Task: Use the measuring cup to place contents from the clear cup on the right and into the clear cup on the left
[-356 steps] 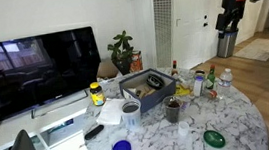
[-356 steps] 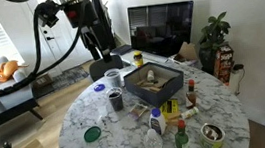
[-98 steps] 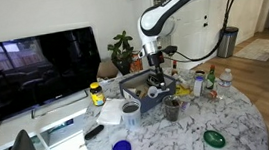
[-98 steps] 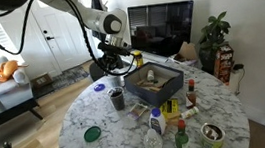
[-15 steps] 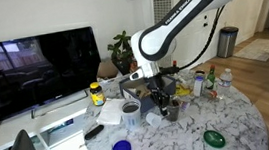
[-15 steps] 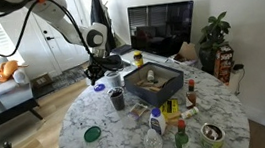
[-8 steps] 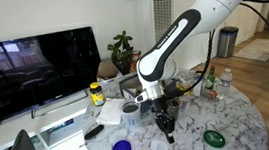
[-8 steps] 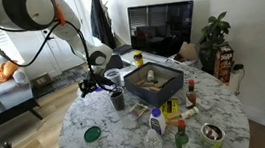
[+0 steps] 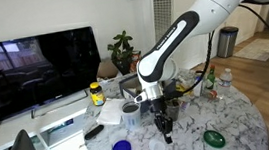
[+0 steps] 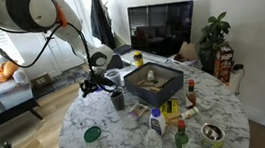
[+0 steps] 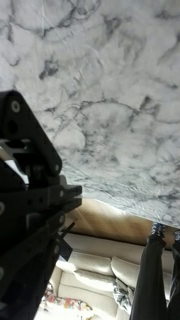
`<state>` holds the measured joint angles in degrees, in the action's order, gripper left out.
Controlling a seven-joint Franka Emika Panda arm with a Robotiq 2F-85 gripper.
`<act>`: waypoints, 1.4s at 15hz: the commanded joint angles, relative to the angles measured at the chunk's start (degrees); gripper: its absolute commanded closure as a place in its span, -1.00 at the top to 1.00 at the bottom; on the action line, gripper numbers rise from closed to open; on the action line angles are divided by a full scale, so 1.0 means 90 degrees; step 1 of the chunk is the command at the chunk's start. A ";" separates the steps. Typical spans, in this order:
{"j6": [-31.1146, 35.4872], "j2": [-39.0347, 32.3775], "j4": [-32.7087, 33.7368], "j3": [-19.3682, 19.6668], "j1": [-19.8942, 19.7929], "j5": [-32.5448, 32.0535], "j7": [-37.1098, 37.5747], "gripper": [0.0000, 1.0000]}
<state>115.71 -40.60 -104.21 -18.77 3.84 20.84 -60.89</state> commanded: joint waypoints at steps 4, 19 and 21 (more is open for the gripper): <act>0.0775 0.0038 -0.0087 0.0055 0.0263 -0.0217 0.0391 -0.98; 0.2132 0.0055 -0.0277 0.0235 0.0628 -0.1764 0.1774 -0.12; 0.2223 0.0219 -0.0354 0.0159 0.0537 -0.1737 0.1783 0.18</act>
<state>133.77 -41.41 -104.93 -16.83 9.35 6.61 -46.72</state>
